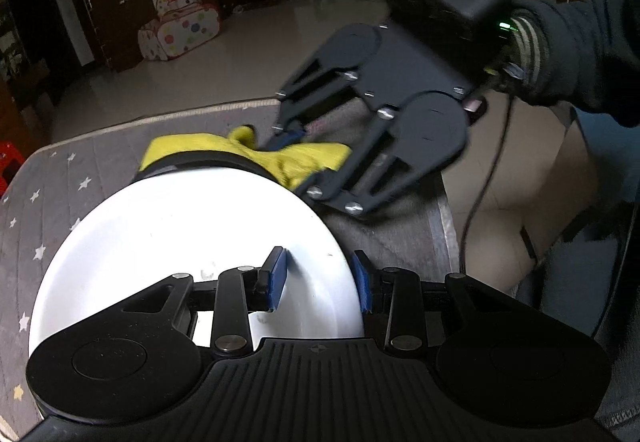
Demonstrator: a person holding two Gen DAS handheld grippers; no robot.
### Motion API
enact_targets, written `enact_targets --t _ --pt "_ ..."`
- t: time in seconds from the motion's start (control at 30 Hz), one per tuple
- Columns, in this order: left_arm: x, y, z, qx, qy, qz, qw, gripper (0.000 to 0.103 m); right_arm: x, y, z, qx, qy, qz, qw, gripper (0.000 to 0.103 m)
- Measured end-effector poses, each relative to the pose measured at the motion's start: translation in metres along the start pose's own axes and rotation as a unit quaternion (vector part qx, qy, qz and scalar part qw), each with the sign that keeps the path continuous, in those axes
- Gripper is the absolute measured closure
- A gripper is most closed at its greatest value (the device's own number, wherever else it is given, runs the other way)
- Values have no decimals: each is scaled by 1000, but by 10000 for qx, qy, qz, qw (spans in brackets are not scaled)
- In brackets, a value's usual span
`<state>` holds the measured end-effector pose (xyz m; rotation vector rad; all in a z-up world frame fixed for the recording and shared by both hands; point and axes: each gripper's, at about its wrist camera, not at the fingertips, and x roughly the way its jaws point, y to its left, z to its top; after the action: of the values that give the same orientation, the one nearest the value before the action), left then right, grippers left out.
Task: Clean bowl
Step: 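Wipe the towel back and forth inside the bowl with the right gripper, then continue scrubbing the bowl interior with the towel in the right gripper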
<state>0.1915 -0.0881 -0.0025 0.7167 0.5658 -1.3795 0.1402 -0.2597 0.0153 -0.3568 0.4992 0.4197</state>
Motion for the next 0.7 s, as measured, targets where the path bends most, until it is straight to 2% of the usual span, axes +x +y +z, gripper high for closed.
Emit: enact_targets --t 0.4,0.63,0.7 --pt "-9 0 -20 -26 94 -50 9999 67 36 -22 18 -493 -24 373 9981 68" --pt "-18 -6 -25 -408 166 178 9989 65 47 -24 23 -632 -55 459 9969 68" --pt "-18 -4 -23 -501 142 257 9983 61 45 -22 20 -589 -68 444 9973 68"
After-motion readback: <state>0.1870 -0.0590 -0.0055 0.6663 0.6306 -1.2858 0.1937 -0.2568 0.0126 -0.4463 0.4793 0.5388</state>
